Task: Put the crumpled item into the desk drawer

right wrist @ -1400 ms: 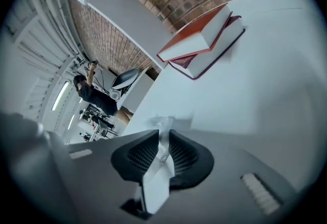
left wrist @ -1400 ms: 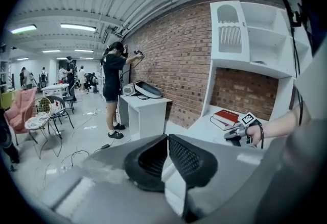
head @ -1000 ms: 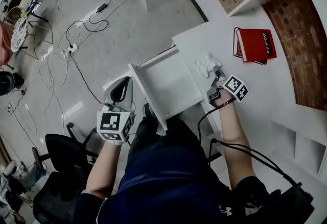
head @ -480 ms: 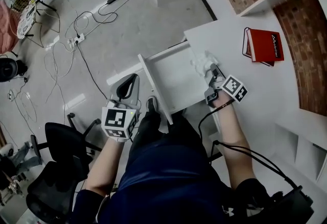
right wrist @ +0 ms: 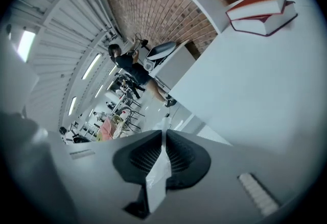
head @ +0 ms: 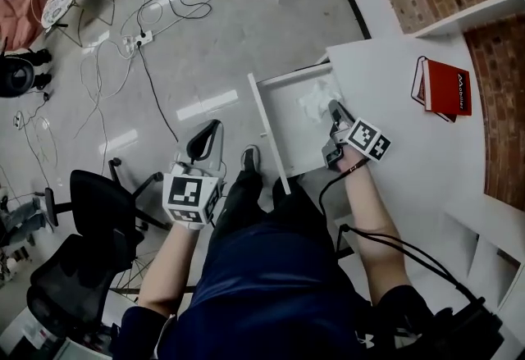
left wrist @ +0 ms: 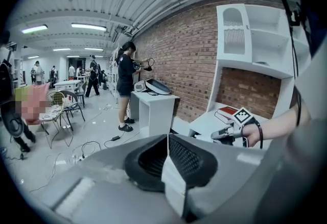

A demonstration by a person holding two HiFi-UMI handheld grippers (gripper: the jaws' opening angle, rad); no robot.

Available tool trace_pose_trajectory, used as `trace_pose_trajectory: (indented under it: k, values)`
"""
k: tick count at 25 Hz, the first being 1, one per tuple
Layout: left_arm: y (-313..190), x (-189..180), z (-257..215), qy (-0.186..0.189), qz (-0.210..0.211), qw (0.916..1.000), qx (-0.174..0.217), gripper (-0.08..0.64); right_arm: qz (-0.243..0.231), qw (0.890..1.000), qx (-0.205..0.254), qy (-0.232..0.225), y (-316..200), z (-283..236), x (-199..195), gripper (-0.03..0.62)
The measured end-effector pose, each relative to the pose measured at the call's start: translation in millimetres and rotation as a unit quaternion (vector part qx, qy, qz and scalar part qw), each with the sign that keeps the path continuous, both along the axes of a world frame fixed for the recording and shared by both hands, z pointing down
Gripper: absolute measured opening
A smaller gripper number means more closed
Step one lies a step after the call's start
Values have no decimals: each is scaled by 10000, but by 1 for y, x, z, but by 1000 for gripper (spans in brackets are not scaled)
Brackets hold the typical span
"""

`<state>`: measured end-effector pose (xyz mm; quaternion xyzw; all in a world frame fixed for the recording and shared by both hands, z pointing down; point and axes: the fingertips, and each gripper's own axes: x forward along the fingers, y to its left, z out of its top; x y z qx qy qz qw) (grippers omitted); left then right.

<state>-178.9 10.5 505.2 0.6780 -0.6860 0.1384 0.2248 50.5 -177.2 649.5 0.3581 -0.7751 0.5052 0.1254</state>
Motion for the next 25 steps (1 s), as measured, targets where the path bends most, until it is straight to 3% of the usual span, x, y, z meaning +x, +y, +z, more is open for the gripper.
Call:
trace_pose_trajectory:
  k: [6,16,19,25]
  values:
    - [19,-13,7,18,-261,9995,-187,12,-824,9950,175,539,18,25,-33,26]
    - [44,-32,36,53,-401,9981,-458,12,-2029,9660,487,1525,25,88,-58,27]
    - [47,-35,43,88,-439,9975,-547,12,-2256,9588,442,1672,26,109,-63,26]
    - [54,-38,59,177,-467,9961,-732,12,-2386,9562,86,1691,34,145,-70,26]
